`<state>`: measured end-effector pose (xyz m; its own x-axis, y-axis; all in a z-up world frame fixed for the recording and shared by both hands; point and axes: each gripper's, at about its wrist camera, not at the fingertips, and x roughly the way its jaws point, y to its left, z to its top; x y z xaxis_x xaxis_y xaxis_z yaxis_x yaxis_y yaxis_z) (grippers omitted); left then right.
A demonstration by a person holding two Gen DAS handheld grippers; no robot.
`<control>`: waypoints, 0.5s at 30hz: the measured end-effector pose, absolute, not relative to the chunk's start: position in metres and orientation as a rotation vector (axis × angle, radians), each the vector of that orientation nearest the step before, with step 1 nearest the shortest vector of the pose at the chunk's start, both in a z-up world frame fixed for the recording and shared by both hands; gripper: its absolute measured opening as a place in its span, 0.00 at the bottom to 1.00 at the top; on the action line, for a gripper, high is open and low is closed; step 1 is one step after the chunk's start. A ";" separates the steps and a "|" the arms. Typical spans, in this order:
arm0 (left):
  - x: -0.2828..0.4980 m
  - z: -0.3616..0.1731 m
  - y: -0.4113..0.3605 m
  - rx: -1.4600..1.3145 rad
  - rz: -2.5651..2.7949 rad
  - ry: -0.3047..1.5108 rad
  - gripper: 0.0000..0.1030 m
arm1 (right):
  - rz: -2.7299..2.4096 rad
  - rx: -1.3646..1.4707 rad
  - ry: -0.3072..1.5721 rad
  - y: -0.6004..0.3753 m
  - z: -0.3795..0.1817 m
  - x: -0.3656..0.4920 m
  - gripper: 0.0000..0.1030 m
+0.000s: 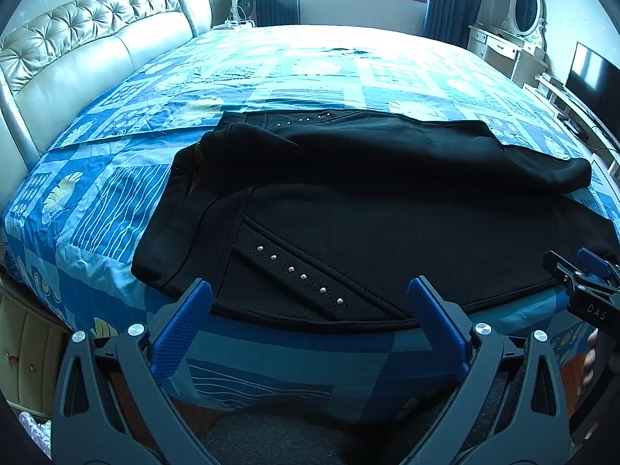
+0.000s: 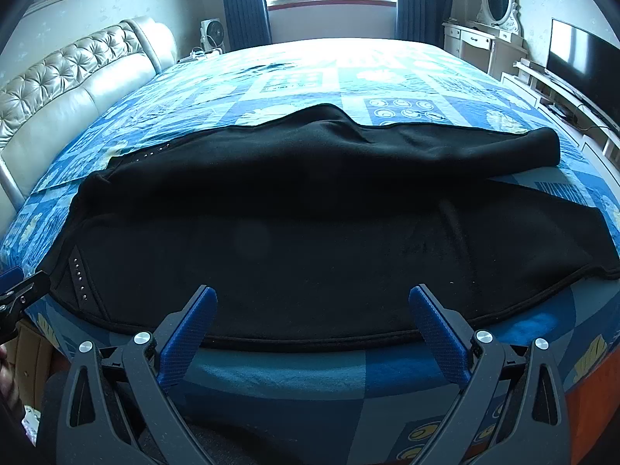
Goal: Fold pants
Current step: 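Grasp the pants waistband with the left gripper while the right gripper grasps the waistband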
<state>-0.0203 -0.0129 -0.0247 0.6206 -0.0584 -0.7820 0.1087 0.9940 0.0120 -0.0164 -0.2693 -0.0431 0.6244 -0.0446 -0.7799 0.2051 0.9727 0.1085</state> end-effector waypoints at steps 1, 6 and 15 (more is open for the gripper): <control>-0.019 -0.025 -0.012 0.052 -0.102 0.905 0.98 | -0.129 0.198 0.890 -0.269 -0.042 -0.015 0.96; -0.009 -0.016 0.002 -0.024 -0.221 0.917 0.98 | -0.005 0.210 0.868 -0.276 -0.028 -0.001 0.96; 0.073 -0.011 0.076 -0.121 -0.279 0.862 0.98 | 0.250 0.146 0.869 -0.318 -0.010 0.104 0.96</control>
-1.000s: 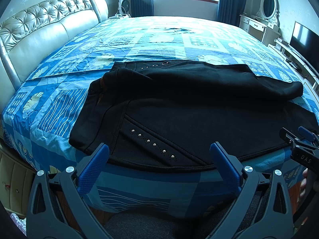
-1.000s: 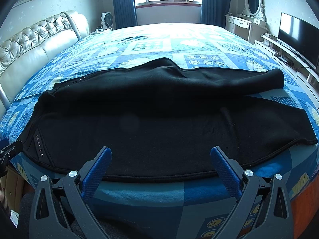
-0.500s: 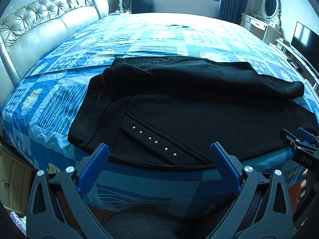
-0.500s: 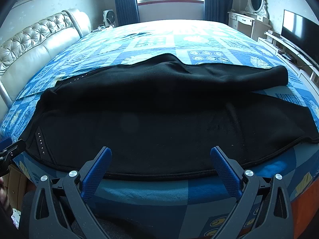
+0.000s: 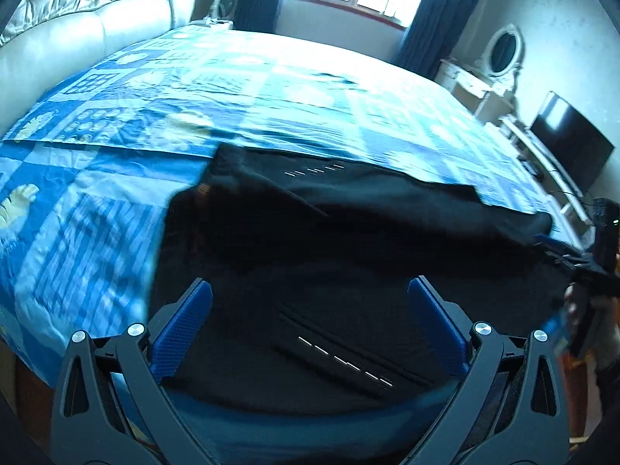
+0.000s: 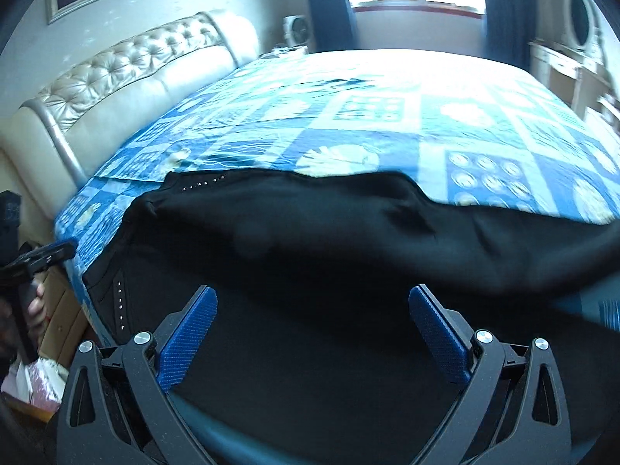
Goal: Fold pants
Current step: 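Grasp the pants waistband with the left gripper while the right gripper grasps the waistband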
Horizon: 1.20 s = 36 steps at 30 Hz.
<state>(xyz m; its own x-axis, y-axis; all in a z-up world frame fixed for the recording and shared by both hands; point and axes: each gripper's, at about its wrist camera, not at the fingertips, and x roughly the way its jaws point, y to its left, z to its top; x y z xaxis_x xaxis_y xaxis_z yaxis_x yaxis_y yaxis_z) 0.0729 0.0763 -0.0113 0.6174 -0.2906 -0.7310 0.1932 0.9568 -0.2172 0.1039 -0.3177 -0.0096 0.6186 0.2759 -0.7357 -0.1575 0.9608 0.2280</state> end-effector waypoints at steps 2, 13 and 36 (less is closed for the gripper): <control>0.108 -0.015 0.093 -0.115 -0.279 0.868 0.98 | 0.296 0.159 0.907 -0.329 -0.013 0.140 0.96; 0.297 -0.084 0.138 -0.211 -0.426 1.088 0.98 | 0.427 0.140 1.131 -0.341 -0.070 0.275 0.95; 0.268 -0.011 0.132 -0.203 -0.525 0.927 0.06 | 0.352 -0.083 0.999 -0.310 -0.004 0.204 0.09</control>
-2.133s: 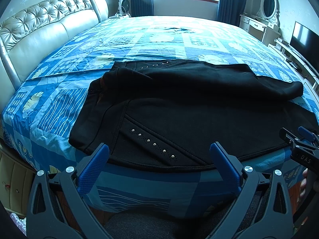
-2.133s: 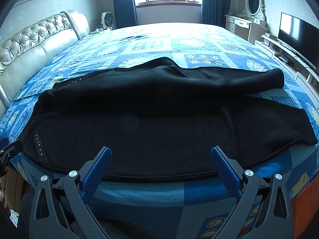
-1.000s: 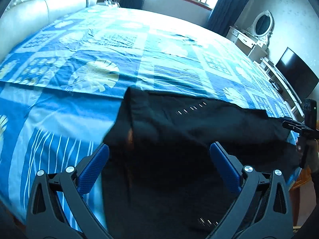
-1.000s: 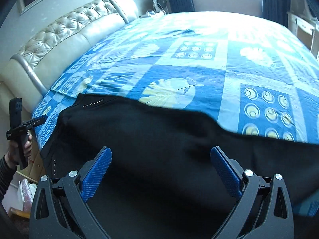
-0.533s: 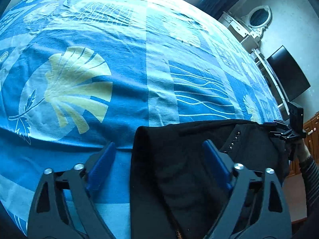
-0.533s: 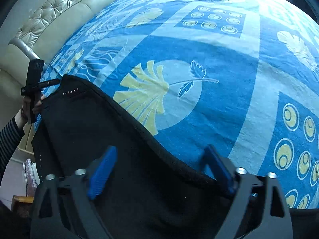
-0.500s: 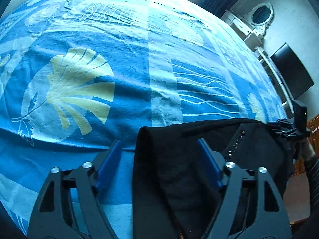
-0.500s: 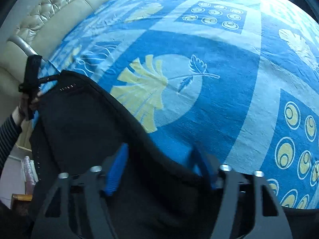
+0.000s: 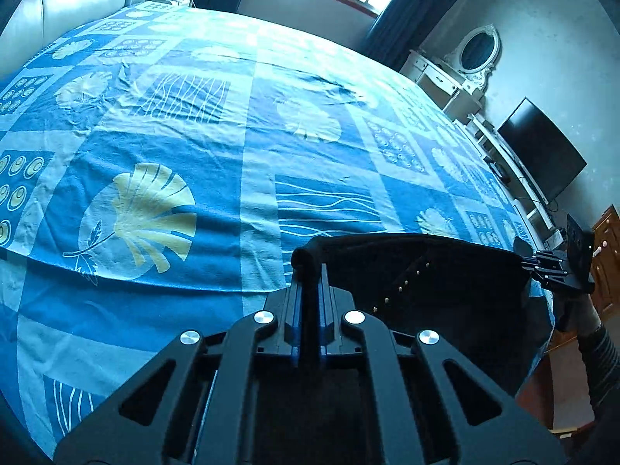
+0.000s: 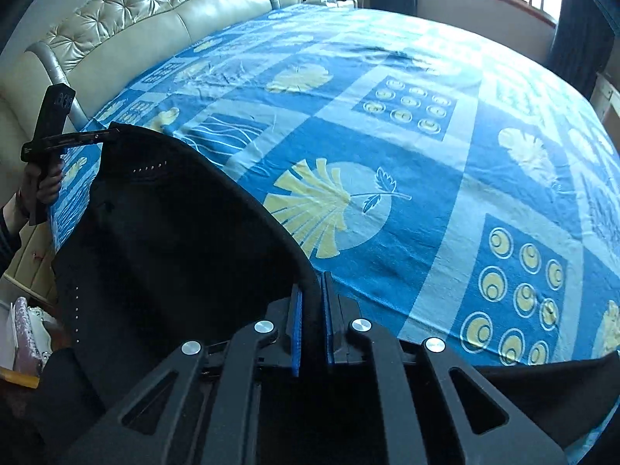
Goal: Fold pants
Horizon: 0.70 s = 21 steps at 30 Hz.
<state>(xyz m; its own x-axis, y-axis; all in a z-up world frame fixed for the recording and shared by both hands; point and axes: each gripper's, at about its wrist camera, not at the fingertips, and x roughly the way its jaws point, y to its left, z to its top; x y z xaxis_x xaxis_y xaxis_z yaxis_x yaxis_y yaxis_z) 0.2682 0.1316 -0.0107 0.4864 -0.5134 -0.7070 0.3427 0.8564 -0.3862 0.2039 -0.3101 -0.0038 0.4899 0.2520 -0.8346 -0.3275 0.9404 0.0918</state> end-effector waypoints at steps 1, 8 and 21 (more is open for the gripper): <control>0.259 -0.004 0.133 -0.205 -0.529 0.909 0.06 | 0.335 -0.115 0.972 -0.306 0.003 0.191 0.09; 0.183 0.013 0.147 -0.213 -0.519 0.861 0.06 | 0.250 -0.273 0.870 -0.269 0.000 0.110 0.09; 0.086 -0.045 0.175 -0.244 -0.462 0.942 0.09 | 0.187 -0.310 0.920 -0.245 -0.067 0.032 0.12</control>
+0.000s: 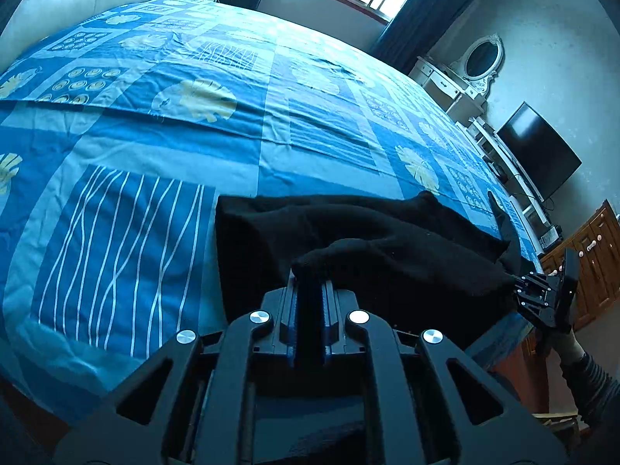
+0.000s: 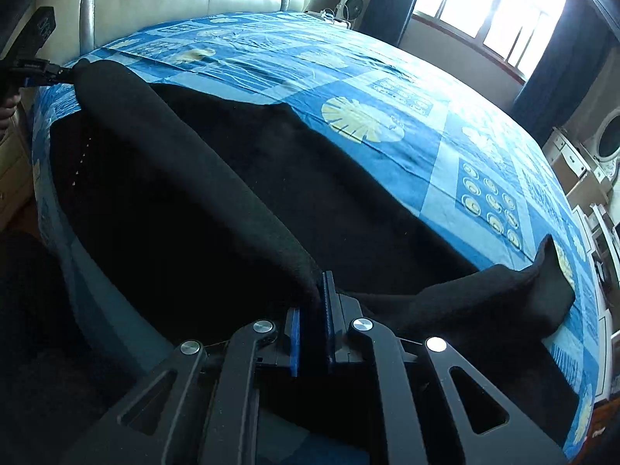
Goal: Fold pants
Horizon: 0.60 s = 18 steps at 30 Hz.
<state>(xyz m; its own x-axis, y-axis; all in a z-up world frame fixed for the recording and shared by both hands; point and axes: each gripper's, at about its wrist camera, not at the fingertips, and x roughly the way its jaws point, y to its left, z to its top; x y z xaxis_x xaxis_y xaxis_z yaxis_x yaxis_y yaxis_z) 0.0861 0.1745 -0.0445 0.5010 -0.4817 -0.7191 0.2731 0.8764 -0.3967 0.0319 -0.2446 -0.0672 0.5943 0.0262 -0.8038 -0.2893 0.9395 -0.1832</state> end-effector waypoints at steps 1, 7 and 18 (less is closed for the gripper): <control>0.083 -0.048 0.175 -0.243 -0.455 0.950 0.10 | 0.183 -0.308 0.919 -0.243 -0.070 0.028 0.13; 0.067 -0.075 0.185 -0.267 -0.395 1.028 0.22 | 0.173 -0.317 0.912 -0.235 -0.077 0.012 0.40; 0.016 -0.048 0.194 -0.501 -0.351 0.969 0.51 | 0.210 0.261 0.935 -0.292 -0.051 -0.007 0.54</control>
